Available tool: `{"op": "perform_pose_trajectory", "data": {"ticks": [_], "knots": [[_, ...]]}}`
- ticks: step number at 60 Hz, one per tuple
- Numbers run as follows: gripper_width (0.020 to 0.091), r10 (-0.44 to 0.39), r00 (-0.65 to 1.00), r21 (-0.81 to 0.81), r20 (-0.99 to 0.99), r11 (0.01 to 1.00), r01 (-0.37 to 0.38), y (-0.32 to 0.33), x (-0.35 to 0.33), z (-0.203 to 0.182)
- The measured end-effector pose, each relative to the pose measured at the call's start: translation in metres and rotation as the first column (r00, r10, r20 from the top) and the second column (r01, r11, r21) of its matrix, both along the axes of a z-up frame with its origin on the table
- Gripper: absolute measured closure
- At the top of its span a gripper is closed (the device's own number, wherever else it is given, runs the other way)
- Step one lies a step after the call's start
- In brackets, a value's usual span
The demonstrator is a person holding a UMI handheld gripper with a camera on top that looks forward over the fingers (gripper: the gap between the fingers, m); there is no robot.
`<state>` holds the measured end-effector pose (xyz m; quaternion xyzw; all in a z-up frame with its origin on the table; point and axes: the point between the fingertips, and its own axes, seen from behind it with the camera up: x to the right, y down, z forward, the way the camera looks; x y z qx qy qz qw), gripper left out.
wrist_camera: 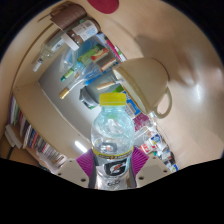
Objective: Pour water
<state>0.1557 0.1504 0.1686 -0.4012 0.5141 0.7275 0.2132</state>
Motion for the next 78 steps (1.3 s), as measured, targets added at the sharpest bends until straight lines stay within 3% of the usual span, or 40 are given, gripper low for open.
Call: {"op": "perform_pose_trajectory", "data": {"ticks": [18,24,29,33,40,45,51,55,61,70,78], "knots": [[0.063,-0.016,0.999,-0.026,-0.033,1.0,0.015,0.006,0.005,-0.009],[0.0633,-0.008,0.998,0.056,0.069,0.998,0.004,0.007,-0.002,0.007],[0.0633,-0.028,0.954,0.18,0.297,0.983,-0.028,0.001,-0.013,0.031],[0.0631,-0.106,0.848,0.293,0.52,0.954,-0.06,-0.005,-0.014,0.057],[0.0631,-0.355,0.524,0.486,0.774,0.863,-0.134,-0.032,0.003,0.129],[0.0628,-0.547,0.192,0.576,0.815,0.801,-0.164,-0.034,0.046,0.163],[0.0627,-0.609,-0.139,0.583,0.781,0.791,-0.188,-0.034,0.084,0.192],[0.0627,-0.596,-0.348,0.574,0.724,0.8,-0.176,-0.024,0.137,0.171],[0.0628,-0.446,-0.573,0.49,0.687,0.867,-0.088,-0.007,0.206,0.119],[0.0628,-0.267,-0.591,0.351,0.761,0.936,0.029,0.004,0.269,0.019],[0.0628,-0.182,-0.587,0.282,0.789,0.956,0.083,0.012,0.297,-0.026]]}}
